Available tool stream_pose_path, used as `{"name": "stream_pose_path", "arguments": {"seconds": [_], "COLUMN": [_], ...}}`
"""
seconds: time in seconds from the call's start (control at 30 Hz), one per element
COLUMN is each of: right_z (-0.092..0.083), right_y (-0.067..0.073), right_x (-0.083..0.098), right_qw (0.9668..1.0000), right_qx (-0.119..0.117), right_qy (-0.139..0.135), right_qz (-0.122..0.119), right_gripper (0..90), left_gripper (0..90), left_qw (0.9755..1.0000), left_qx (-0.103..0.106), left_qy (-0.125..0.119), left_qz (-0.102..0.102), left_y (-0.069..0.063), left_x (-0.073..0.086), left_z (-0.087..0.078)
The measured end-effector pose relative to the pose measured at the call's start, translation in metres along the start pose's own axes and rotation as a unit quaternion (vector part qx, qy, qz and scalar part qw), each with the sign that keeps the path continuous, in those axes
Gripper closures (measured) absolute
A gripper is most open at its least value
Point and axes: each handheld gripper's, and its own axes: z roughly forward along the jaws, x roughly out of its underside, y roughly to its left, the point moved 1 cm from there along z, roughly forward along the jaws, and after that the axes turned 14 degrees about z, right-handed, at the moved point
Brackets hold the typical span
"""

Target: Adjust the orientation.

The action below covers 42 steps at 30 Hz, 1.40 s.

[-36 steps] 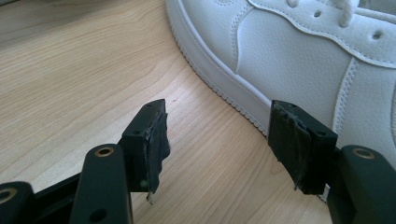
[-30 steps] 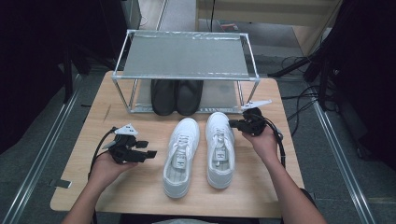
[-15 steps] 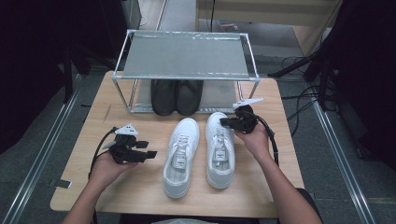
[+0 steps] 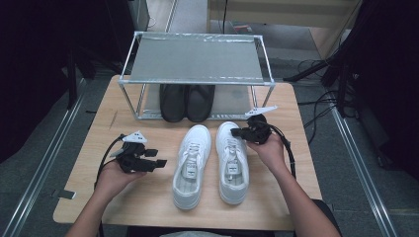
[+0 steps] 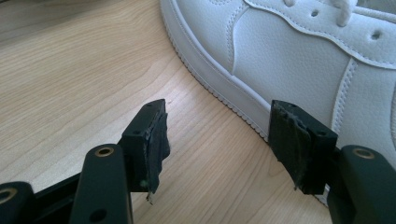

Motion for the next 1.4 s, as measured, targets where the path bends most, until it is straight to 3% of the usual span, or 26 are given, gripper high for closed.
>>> {"name": "stream_pose_path", "arguments": {"seconds": [0.2,0.33,0.37,0.47,0.57,0.97,1.1,1.23,1.4], "right_z": [-0.002,-0.004,-0.005,-0.012,-0.024,-0.056,-0.06,-0.061,-0.062], "right_y": [0.011,0.017,0.017,0.017,0.015,0.019,0.02,0.022,0.025], "right_x": [0.008,0.009,0.009,0.008,0.011,0.04,0.05,0.058,0.062], "right_qw": [0.9999,0.9998,0.9998,0.9997,0.9997,0.9997,0.9998,0.9998,0.9998], "right_qx": [-0.008,0.009,0.011,0.018,0.01,0.016,0.016,0.019,0.016], "right_qy": [0.008,-0.001,-0.002,-0.012,-0.023,-0.016,-0.008,0.002,0.005], "right_qz": [-0.009,-0.018,-0.017,-0.014,-0.003,0.006,0.011,0.01,0.012], "right_gripper": [90.0,90.0,90.0,90.0,90.0,90.0,90.0,90.0,90.0], "left_gripper": [39.4,43.6,48.1,73.2,79.8,87.8,87.7,87.8,87.8], "left_qw": [0.9999,0.9996,0.9995,0.9994,0.9991,0.997,0.9961,0.9954,0.9946], "left_qx": [0.008,0.02,0.025,0.029,0.04,0.073,0.085,0.086,0.096], "left_qy": [-0.003,0.002,0.005,-0.002,0.002,0.022,0.017,0.024,0.028], "left_qz": [0.01,0.019,0.018,0.019,0.014,0.014,0.018,0.034,0.029], "left_y": [0.0,-0.001,0.0,0.0,0.003,0.011,0.011,0.011,0.013], "left_x": [-0.004,-0.007,-0.008,-0.011,-0.013,-0.013,-0.016,-0.017,-0.018], "left_z": [0.004,0.008,0.009,0.006,0.008,0.024,0.03,0.035,0.042]}}
